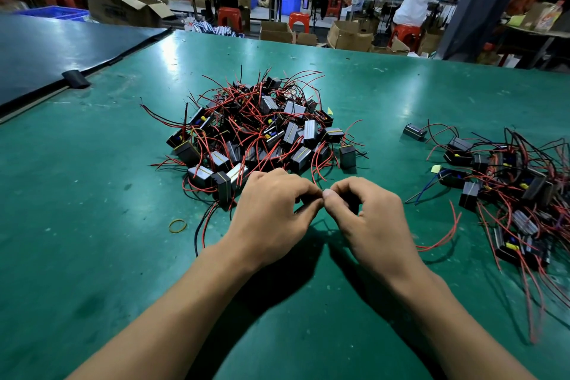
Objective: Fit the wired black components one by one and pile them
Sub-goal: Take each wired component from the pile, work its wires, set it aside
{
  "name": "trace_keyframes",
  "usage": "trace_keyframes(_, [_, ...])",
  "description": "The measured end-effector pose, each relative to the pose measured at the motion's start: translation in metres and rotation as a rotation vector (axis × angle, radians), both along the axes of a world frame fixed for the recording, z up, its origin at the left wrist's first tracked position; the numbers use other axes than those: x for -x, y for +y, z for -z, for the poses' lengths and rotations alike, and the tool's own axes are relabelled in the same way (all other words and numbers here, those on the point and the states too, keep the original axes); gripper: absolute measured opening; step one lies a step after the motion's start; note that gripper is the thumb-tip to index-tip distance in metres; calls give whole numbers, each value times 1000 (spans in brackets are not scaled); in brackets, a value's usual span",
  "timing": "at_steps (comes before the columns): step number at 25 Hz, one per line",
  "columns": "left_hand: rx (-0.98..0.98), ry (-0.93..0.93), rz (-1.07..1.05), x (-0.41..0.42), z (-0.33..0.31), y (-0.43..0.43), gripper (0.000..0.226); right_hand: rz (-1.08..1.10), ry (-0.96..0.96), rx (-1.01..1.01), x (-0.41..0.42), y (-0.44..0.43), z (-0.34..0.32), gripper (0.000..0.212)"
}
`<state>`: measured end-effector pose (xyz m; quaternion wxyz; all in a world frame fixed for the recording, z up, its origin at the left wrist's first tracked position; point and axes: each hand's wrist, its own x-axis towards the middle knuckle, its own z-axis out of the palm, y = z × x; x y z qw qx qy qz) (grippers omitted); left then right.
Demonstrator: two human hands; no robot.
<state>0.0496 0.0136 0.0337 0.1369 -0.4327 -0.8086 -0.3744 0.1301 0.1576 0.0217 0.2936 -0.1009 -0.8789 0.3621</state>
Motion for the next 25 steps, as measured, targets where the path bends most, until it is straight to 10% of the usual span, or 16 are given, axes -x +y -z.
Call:
trace_keyframes(12, [-146,-615,107,5,-1,2,12,-15,-21,339,2,-6,-2,19])
trace_keyframes(25, [-152,-643,64,5,-2,1,7,-109,-4,155,-5,5,-7,7])
